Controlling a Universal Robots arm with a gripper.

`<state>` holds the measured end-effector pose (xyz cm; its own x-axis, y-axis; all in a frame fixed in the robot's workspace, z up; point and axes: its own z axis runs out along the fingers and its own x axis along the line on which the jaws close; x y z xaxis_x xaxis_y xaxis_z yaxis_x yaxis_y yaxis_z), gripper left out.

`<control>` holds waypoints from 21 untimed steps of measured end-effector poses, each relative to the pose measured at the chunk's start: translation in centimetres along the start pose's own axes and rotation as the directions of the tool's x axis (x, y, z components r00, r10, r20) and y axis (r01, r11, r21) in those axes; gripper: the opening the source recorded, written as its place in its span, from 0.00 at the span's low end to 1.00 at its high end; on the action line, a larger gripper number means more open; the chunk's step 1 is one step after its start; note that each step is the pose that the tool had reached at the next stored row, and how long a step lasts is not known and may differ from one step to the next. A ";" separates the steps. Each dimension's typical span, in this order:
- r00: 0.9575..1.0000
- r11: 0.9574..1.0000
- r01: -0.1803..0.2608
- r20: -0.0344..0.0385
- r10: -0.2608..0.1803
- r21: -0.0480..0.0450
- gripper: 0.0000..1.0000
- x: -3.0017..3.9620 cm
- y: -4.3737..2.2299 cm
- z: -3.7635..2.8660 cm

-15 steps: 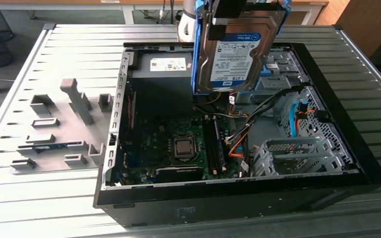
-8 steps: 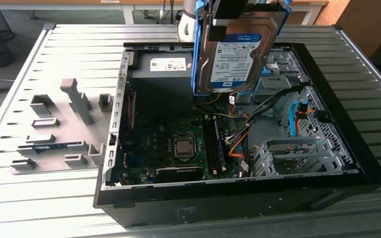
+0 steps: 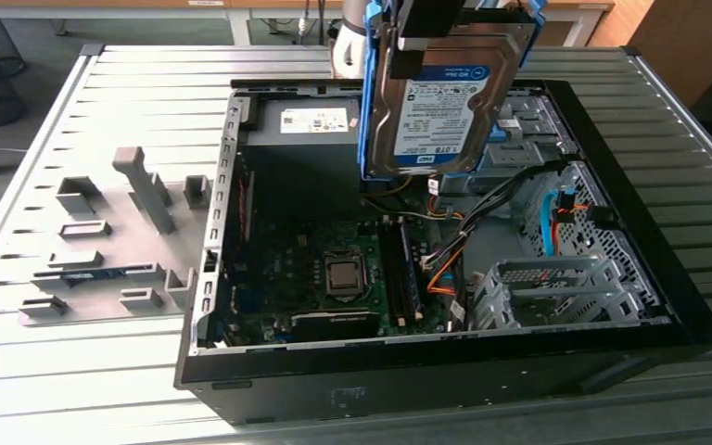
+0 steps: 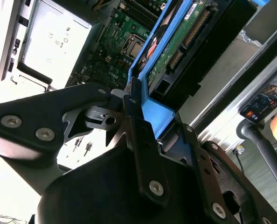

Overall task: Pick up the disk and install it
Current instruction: 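Insert the disk into the insertion slot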

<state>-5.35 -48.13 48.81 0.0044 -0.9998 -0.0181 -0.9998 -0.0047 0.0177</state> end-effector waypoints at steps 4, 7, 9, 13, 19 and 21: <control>1.000 1.000 0.000 0.000 0.000 0.000 0.37 0.01 0.00 0.00; 1.000 1.000 0.000 0.000 0.000 0.000 0.37 0.08 0.00 0.00; 1.000 1.000 0.000 0.000 0.000 0.000 0.37 0.08 0.00 0.00; 1.000 1.000 0.000 0.000 0.000 0.000 0.37 0.08 0.00 0.00; 1.000 1.000 0.000 0.000 0.000 0.000 0.37 0.14 -0.43 -0.01; 1.000 1.000 0.000 0.000 0.000 0.000 0.37 0.18 -0.90 -0.02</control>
<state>-4.45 -48.30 48.81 0.0044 -0.9998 -0.0181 -0.9998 -0.0047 0.0177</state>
